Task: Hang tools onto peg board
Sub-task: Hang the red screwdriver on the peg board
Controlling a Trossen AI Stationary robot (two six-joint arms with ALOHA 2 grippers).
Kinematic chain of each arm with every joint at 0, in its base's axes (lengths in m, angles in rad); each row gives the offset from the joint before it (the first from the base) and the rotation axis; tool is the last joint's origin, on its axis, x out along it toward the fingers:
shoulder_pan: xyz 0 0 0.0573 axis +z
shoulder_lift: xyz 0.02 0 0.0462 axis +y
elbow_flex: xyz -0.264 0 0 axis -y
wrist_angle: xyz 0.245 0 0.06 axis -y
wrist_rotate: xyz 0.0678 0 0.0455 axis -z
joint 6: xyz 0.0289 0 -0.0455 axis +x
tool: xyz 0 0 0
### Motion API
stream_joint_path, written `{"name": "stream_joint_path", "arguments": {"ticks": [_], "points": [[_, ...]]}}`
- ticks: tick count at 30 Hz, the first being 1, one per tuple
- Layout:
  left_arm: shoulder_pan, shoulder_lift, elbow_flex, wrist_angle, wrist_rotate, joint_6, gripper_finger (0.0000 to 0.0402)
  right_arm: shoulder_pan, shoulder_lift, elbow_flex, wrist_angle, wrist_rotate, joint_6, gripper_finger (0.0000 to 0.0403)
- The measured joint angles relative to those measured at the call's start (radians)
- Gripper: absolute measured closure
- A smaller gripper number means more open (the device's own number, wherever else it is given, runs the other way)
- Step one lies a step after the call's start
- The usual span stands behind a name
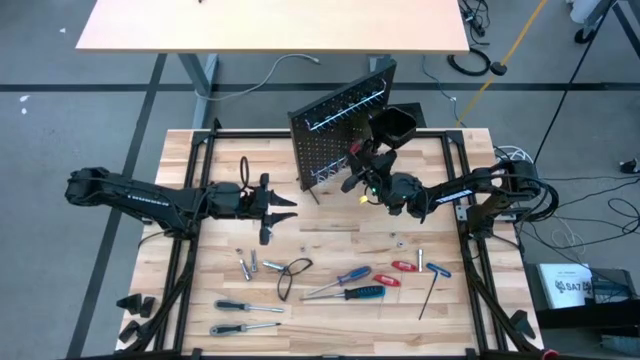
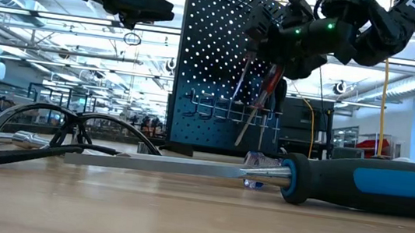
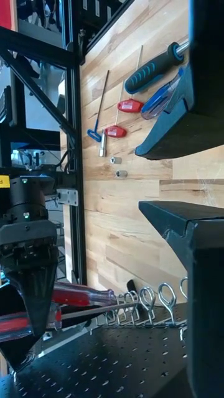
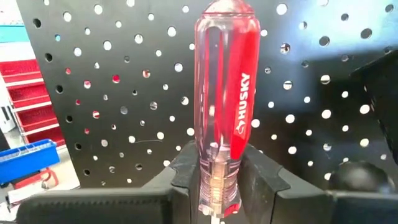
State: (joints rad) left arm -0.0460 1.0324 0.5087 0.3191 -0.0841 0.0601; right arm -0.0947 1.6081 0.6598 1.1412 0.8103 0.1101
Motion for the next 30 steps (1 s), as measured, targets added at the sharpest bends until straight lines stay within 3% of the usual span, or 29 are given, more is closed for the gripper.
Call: {"name": "stream_joint_path", "arguments": {"ticks": [30], "points": [[0.000, 0.000, 0.000, 0.000, 0.000, 0.005, 0.0281, 0.063, -0.063, 0.000, -0.017, 0.032, -0.141, 0.0334]]}}
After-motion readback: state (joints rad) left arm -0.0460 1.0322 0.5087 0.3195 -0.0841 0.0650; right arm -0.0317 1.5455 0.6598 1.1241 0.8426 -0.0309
